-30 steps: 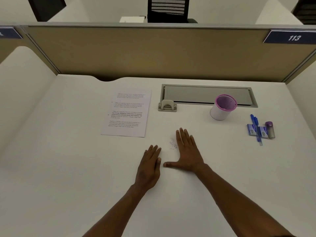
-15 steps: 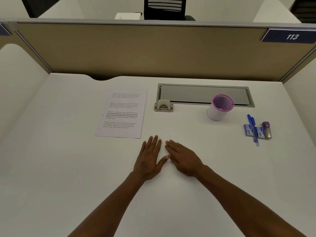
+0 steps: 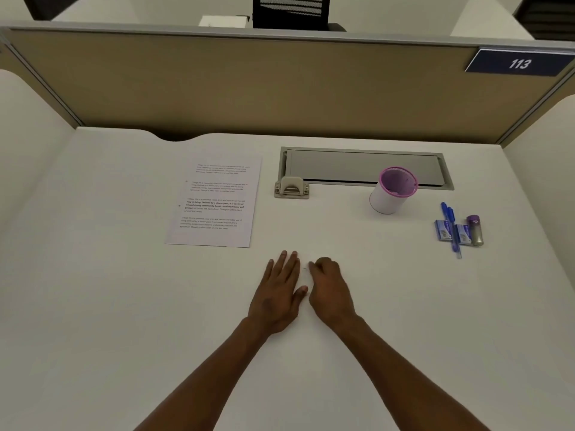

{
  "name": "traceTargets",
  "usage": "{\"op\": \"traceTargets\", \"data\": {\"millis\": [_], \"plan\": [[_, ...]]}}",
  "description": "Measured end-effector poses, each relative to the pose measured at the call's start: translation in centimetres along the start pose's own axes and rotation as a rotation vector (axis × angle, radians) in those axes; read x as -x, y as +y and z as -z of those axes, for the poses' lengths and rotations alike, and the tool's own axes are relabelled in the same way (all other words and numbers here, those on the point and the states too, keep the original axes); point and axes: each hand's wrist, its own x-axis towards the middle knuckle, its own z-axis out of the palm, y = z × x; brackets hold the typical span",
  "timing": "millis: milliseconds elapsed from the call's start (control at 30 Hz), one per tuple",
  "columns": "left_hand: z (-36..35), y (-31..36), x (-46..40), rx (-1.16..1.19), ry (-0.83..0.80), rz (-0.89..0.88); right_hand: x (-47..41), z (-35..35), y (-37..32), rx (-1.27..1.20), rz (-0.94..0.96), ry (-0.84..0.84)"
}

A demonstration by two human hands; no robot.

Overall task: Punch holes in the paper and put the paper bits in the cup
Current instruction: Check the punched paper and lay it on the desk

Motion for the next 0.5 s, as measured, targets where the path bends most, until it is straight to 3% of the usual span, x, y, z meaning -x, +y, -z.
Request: {"op": "traceTargets", "data": {"millis": [200,367,500], "plan": [[1.0,0.8,-0.6,0.24,0.187,0.131,-3.2,1.2,0.5,-0.047,-0.091,0.004],[2.0,0.6,-2.0,0.164,0.165,0.172,-3.8,1.9,0.9,0.093,0.122,-0.107],[1.7,0.8,-1.8,0.246,0.173,0.141,-1.7,1.8,1.4,0.031,0.185,-0.116]]}}
